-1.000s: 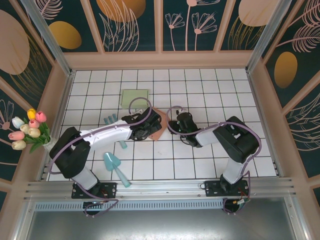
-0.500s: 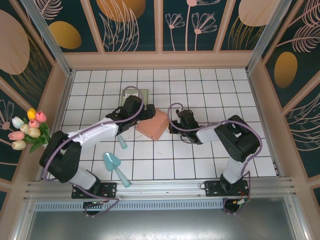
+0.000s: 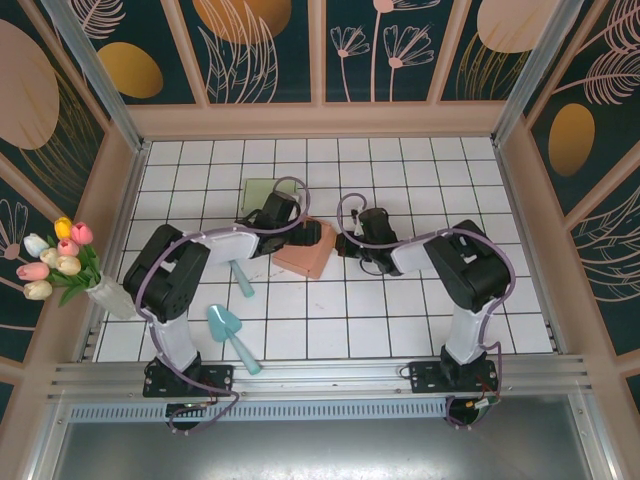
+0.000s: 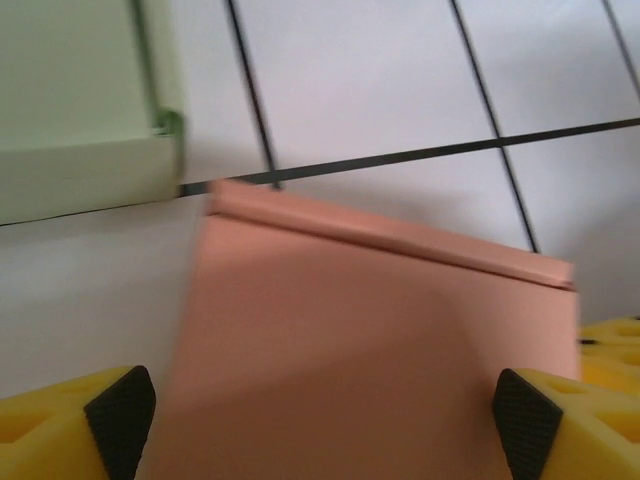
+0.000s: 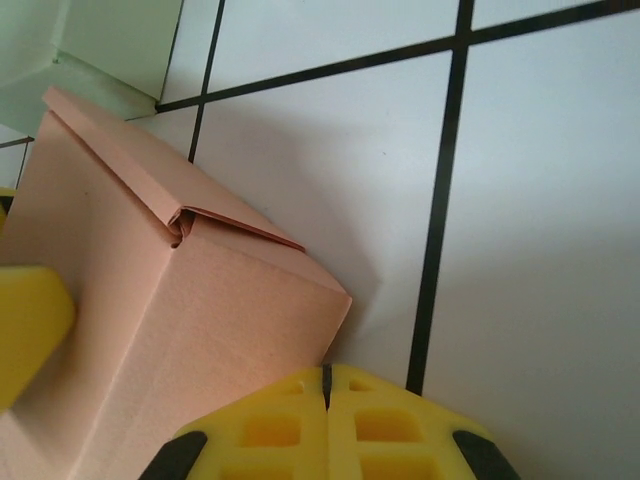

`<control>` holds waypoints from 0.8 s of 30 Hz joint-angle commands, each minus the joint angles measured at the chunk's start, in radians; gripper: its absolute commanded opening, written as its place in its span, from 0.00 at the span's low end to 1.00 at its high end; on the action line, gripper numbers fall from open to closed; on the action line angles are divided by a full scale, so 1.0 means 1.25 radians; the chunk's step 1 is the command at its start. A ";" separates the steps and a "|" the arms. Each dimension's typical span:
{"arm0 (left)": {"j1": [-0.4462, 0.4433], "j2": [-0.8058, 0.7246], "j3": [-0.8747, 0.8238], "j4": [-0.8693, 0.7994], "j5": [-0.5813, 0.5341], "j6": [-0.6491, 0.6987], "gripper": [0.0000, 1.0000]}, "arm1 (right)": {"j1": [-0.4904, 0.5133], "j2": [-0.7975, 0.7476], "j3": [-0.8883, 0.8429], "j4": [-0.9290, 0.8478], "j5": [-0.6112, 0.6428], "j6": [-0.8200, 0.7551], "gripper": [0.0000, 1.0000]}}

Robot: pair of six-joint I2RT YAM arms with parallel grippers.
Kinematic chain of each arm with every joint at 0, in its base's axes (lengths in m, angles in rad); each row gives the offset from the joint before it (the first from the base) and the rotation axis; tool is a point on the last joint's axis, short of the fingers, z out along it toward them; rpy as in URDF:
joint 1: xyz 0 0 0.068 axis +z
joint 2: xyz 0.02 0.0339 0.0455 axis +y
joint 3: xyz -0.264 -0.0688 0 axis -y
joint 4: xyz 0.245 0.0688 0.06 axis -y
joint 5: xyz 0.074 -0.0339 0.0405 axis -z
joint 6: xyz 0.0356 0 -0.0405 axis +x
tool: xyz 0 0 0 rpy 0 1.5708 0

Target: Fold the paper box

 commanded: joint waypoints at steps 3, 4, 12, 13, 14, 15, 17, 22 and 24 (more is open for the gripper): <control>-0.005 0.038 -0.021 0.148 0.221 -0.048 0.83 | -0.004 0.076 0.029 -0.129 -0.044 -0.038 0.00; -0.010 0.040 -0.034 0.183 0.249 -0.066 0.83 | -0.004 0.080 0.035 -0.127 -0.063 -0.045 0.00; -0.097 0.047 -0.055 0.264 0.302 -0.133 0.81 | 0.011 0.089 0.064 -0.112 -0.127 -0.065 0.00; -0.098 0.043 -0.059 0.260 0.290 -0.144 0.81 | 0.010 0.081 0.057 -0.107 -0.122 -0.063 0.00; -0.098 0.037 -0.061 0.247 0.265 -0.150 0.82 | 0.009 0.069 0.050 -0.104 -0.115 -0.062 0.00; -0.098 0.030 -0.055 0.214 0.221 -0.149 0.82 | 0.007 0.055 0.041 -0.103 -0.107 -0.060 0.00; -0.098 0.016 -0.045 0.146 0.123 -0.145 0.83 | 0.006 0.020 0.024 -0.110 -0.079 -0.060 0.00; -0.072 -0.045 -0.080 0.105 -0.008 -0.178 0.87 | 0.006 -0.073 -0.027 -0.172 0.023 -0.068 0.00; -0.064 -0.075 -0.100 0.106 -0.032 -0.188 0.88 | 0.006 -0.097 -0.045 -0.192 0.050 -0.074 0.00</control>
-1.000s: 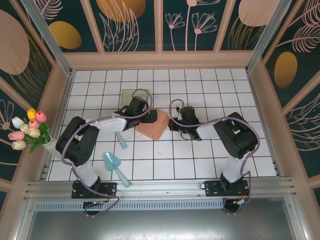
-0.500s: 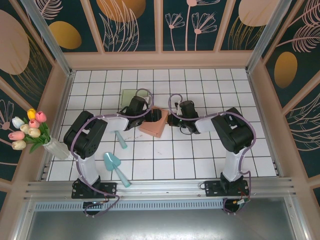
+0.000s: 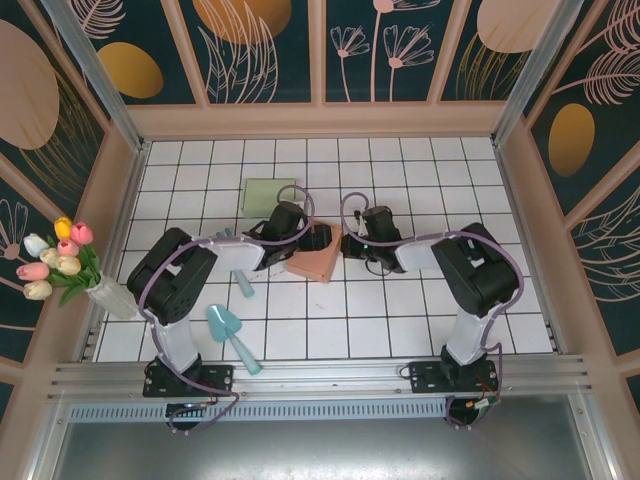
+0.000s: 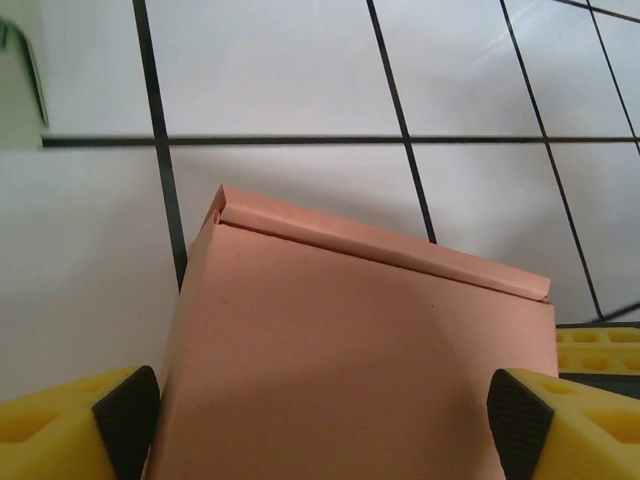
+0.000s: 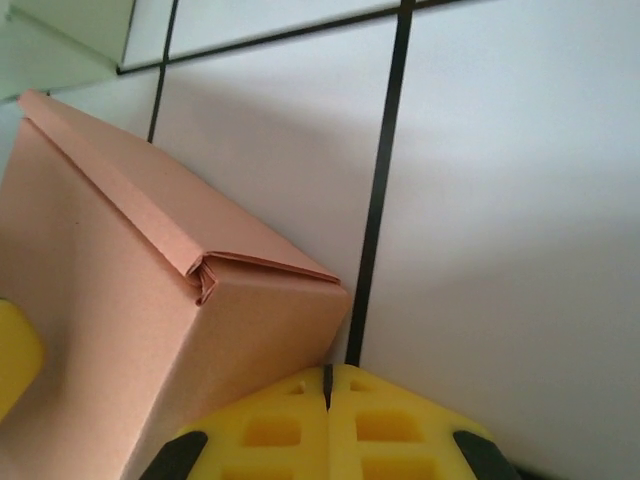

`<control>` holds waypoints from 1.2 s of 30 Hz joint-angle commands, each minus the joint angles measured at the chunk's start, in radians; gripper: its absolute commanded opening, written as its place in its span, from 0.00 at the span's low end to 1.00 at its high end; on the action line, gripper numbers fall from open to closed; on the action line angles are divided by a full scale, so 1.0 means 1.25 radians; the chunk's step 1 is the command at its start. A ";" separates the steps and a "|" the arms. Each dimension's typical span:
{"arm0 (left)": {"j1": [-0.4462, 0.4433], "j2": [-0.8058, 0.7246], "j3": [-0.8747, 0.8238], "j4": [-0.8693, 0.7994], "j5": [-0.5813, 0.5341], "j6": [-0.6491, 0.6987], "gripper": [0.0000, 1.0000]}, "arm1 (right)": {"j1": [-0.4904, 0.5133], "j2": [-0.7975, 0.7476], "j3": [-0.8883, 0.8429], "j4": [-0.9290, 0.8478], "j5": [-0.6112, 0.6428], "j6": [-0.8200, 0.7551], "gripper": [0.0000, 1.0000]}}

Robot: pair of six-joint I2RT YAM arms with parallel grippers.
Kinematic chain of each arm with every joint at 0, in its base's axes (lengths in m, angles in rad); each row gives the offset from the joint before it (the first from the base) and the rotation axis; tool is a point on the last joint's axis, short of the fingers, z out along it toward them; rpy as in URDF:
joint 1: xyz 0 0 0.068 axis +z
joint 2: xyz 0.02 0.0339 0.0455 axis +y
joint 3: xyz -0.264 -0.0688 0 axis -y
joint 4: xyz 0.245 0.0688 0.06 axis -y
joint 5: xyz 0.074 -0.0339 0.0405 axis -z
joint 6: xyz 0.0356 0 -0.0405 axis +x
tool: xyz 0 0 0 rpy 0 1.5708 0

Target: Fold the paper box

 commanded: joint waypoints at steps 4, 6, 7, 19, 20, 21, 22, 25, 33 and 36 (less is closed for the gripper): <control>0.000 -0.115 -0.056 -0.040 -0.048 -0.041 0.91 | 0.015 -0.097 -0.092 -0.078 0.071 -0.013 0.00; -0.001 -0.139 -0.085 -0.041 -0.064 -0.045 0.91 | 0.018 -0.143 -0.136 -0.054 0.067 0.004 0.00; 0.000 -0.153 -0.106 -0.038 -0.071 -0.048 0.91 | 0.021 -0.165 -0.161 -0.040 0.065 0.014 0.00; -0.012 -0.234 -0.302 0.136 0.012 -0.118 0.89 | 0.181 -0.185 -0.274 0.109 0.107 0.105 0.00; -0.015 -0.231 -0.303 0.139 0.013 -0.119 0.88 | 0.189 -0.179 -0.272 0.116 0.107 0.109 0.00; -0.018 -0.227 -0.304 0.143 0.015 -0.120 0.88 | 0.199 -0.170 -0.267 0.121 0.107 0.113 0.00; -0.020 -0.223 -0.305 0.148 0.017 -0.122 0.88 | 0.206 -0.161 -0.261 0.125 0.107 0.115 0.00; -0.027 -0.217 -0.312 0.166 0.022 -0.132 0.88 | 0.222 -0.139 -0.249 0.140 0.099 0.125 0.00; -0.070 -0.213 -0.362 0.272 0.047 -0.201 0.87 | 0.257 -0.103 -0.240 0.242 0.072 0.192 0.00; -0.116 -0.213 -0.375 0.312 0.027 -0.241 0.87 | 0.281 -0.102 -0.240 0.292 0.087 0.240 0.00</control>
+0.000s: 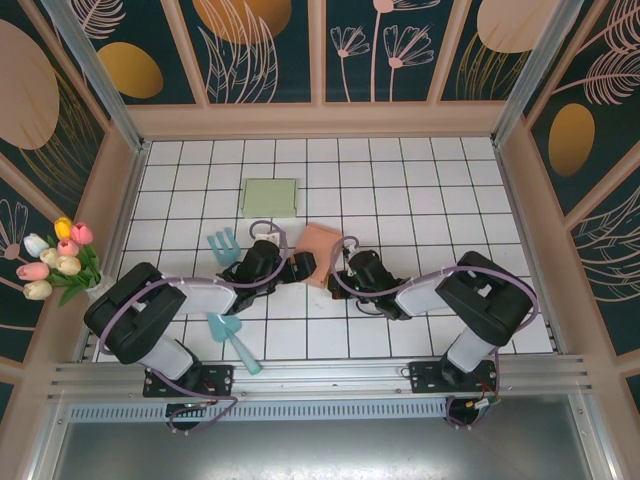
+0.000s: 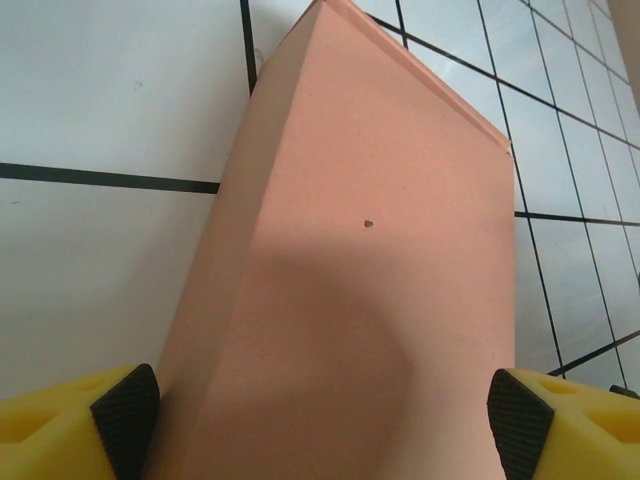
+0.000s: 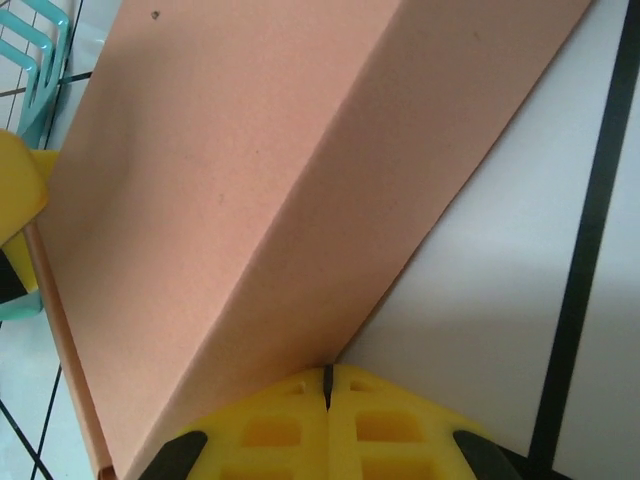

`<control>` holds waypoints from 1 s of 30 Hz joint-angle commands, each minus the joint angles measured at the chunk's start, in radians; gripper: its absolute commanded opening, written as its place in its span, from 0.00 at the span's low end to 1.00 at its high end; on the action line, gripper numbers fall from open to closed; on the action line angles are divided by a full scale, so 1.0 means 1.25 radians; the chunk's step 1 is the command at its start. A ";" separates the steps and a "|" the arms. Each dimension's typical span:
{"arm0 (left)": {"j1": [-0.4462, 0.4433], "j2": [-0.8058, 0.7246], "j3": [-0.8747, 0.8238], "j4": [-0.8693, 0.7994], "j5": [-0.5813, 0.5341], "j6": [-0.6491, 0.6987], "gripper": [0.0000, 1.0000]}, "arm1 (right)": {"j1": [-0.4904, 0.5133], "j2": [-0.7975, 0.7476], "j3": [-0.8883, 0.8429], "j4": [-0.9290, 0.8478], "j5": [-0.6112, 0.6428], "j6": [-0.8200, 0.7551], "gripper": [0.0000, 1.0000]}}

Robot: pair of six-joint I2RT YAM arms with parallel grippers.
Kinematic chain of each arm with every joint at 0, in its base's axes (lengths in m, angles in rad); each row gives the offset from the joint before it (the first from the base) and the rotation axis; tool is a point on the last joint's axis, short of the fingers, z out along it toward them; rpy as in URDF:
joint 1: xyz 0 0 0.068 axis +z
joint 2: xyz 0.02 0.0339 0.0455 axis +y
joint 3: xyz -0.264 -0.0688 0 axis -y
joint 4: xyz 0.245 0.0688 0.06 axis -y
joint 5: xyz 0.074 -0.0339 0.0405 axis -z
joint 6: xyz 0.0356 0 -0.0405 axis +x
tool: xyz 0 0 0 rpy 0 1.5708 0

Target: Fold the paper box

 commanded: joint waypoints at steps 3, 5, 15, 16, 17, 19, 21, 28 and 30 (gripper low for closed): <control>-0.099 0.020 -0.026 0.118 0.014 -0.109 0.87 | 0.078 0.022 0.013 0.105 0.016 0.105 0.00; -0.114 0.035 -0.036 0.160 0.013 -0.138 0.87 | 0.109 0.027 0.021 0.126 0.046 0.130 0.00; -0.108 0.000 0.063 -0.031 -0.107 -0.087 0.91 | 0.173 -0.021 -0.028 0.154 0.206 0.186 0.00; -0.100 -0.009 0.074 -0.057 -0.116 -0.079 0.91 | 0.176 -0.035 -0.040 0.146 0.225 0.184 0.00; -0.087 -0.018 0.085 -0.080 -0.122 -0.074 0.92 | 0.177 -0.053 -0.049 0.129 0.248 0.180 0.00; -0.059 -0.036 0.096 -0.118 -0.136 -0.066 0.92 | 0.180 -0.089 -0.060 0.081 0.282 0.162 0.02; -0.041 -0.065 0.096 -0.165 -0.177 -0.058 0.92 | 0.180 -0.138 -0.066 0.014 0.318 0.130 0.10; -0.039 -0.191 0.008 -0.236 -0.281 -0.076 0.92 | 0.180 -0.287 0.001 -0.295 0.432 -0.040 0.37; -0.040 -0.231 -0.034 -0.213 -0.262 -0.093 0.91 | 0.174 -0.328 0.026 -0.353 0.461 -0.087 0.55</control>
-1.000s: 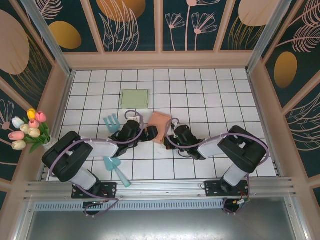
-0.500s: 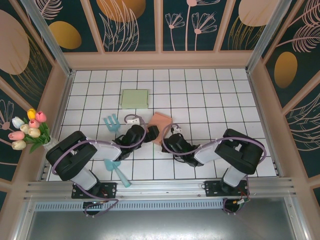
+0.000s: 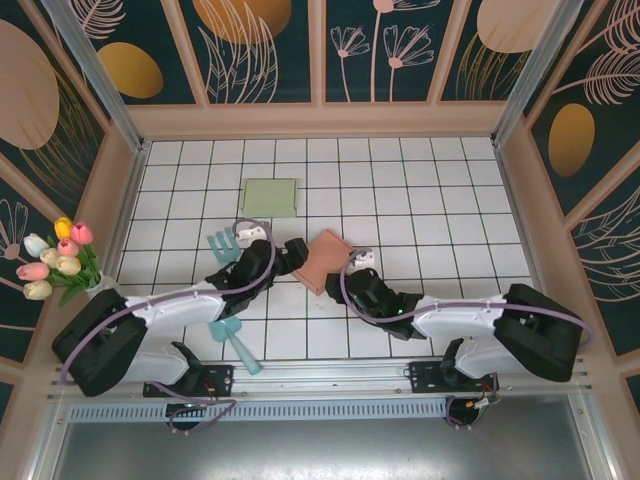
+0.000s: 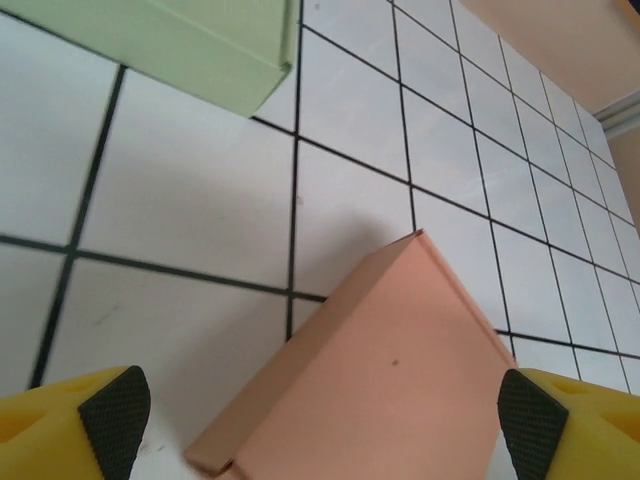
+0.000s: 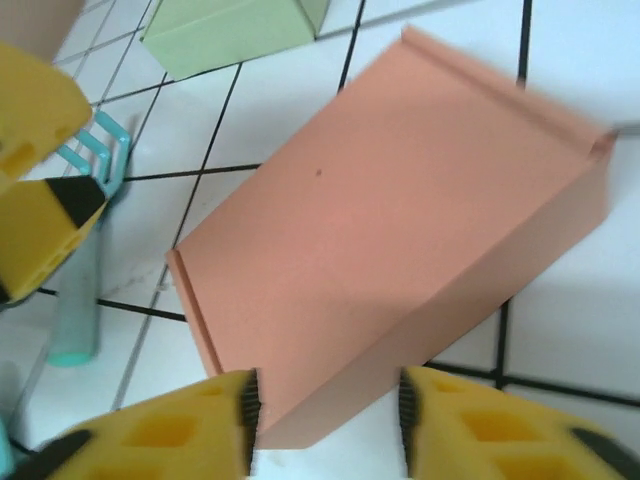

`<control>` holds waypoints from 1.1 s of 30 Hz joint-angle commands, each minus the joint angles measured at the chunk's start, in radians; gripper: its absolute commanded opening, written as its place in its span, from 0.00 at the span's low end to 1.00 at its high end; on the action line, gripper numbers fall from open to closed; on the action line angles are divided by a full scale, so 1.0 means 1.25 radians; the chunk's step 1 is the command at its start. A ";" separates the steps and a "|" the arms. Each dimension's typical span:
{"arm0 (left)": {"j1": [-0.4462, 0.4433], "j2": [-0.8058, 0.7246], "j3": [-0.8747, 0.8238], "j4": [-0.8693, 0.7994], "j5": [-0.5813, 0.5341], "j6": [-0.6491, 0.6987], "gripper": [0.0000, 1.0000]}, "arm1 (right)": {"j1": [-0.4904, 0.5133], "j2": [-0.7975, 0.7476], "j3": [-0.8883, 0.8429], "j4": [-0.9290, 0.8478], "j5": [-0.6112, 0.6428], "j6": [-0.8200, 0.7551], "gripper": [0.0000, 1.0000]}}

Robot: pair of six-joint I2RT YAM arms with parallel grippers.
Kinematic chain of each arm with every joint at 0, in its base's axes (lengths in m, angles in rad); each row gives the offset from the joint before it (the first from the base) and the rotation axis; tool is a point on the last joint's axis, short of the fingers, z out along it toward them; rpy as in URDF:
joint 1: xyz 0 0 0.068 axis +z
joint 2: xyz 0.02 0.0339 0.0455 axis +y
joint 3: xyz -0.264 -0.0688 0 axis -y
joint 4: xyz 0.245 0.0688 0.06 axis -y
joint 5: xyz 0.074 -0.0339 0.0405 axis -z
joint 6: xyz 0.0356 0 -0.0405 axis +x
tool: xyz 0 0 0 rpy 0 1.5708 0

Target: Fold the paper box

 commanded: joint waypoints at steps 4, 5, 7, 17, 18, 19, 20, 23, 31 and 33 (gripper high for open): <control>-0.038 -0.081 -0.124 0.066 0.012 -0.064 0.89 | -0.066 -0.078 0.089 -0.187 0.066 -0.222 0.68; -0.051 -0.082 -0.126 0.078 0.016 -0.071 0.88 | -0.090 -0.080 0.097 -0.179 0.038 -0.255 0.68; -0.073 -0.073 -0.133 0.111 0.030 -0.086 0.88 | -0.151 -0.076 0.109 -0.156 -0.038 -0.294 0.69; -0.091 0.049 -0.113 0.226 0.073 -0.134 0.85 | -0.379 0.035 0.143 -0.052 -0.330 -0.372 0.70; -0.091 0.058 -0.111 0.229 0.073 -0.136 0.85 | -0.386 0.049 0.147 -0.048 -0.341 -0.377 0.70; -0.091 0.069 -0.109 0.236 0.073 -0.139 0.85 | -0.393 0.067 0.152 -0.042 -0.360 -0.382 0.70; -0.091 0.080 -0.106 0.241 0.074 -0.140 0.85 | -0.400 0.086 0.158 -0.037 -0.380 -0.387 0.70; -0.092 0.108 -0.096 0.256 0.085 -0.144 0.85 | -0.405 0.143 0.179 -0.025 -0.411 -0.406 0.72; -0.092 0.168 -0.062 0.259 0.091 -0.145 0.82 | -0.409 0.264 0.220 0.000 -0.477 -0.400 0.72; -0.091 0.186 -0.044 0.249 0.080 -0.140 0.80 | -0.410 0.282 0.220 0.008 -0.482 -0.397 0.72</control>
